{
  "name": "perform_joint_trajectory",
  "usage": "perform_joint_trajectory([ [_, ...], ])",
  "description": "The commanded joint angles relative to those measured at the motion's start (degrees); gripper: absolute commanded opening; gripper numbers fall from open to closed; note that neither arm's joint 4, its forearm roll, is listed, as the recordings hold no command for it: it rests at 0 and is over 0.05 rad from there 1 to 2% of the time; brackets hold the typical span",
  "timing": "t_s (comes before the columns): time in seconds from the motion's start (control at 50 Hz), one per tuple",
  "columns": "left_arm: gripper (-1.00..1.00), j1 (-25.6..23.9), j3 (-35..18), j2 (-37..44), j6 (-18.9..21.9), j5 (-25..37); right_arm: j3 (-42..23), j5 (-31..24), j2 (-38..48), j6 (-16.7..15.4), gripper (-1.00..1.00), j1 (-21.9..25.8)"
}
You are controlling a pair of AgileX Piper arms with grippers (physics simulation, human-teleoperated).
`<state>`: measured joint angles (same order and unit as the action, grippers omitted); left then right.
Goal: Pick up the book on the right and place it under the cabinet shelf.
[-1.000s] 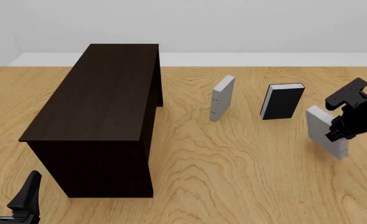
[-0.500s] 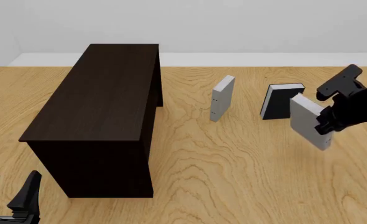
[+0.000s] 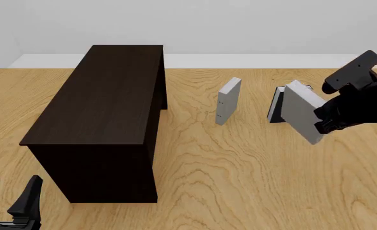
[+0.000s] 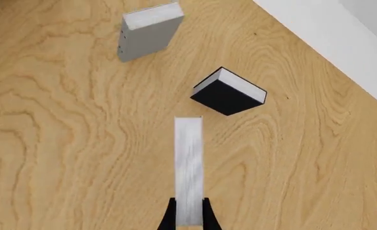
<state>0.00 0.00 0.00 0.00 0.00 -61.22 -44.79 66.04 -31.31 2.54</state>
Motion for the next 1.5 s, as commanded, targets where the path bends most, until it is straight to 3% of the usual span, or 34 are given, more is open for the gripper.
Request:
perform_joint_trajectory([
  [0.02, 1.00, 0.00, 0.00, 0.00, 0.00, 0.00, -0.75, -1.22, -5.67, 6.49, -1.00, 4.48],
  [0.18, 1.00, 0.00, 0.00, 0.00, 0.00, 0.00, -0.07, 0.39, -7.54, 9.16, -1.00, 5.52],
  [0.32, 1.00, 0.00, 0.00, 0.00, 0.00, 0.00, 2.38, 2.75, -10.84, 7.43, -1.00, 4.62],
  [0.64, 1.00, 0.00, 0.00, 0.00, 0.00, 0.00, 7.69, 8.59, -16.78, 11.51, -1.00, 6.72],
  [0.72, 1.00, 0.00, 0.00, 0.00, 0.00, 0.00, 9.05, 10.05, -17.30, 14.35, -1.00, 7.50],
  [0.74, 1.00, 0.00, 0.00, 0.00, 0.00, 0.00, 9.89, 10.88, -17.60, 13.54, -1.00, 6.98],
  [0.78, 1.00, 0.00, 0.00, 0.00, 0.00, 0.00, 10.11, 10.99, -17.69, 15.32, -1.00, 7.97],
  [1.12, 1.00, 0.00, 0.00, 0.00, 0.00, 0.00, 13.49, 15.66, -18.33, 20.27, -1.00, 10.92],
  [1.22, 1.00, 0.00, 0.00, 0.00, 0.00, 0.00, 12.88, 15.97, -18.37, 24.11, -1.00, 13.14],
  [1.5, 1.00, 0.00, 0.00, 0.00, 0.00, 0.00, 14.21, 20.96, -18.27, 30.01, -1.00, 17.04],
])
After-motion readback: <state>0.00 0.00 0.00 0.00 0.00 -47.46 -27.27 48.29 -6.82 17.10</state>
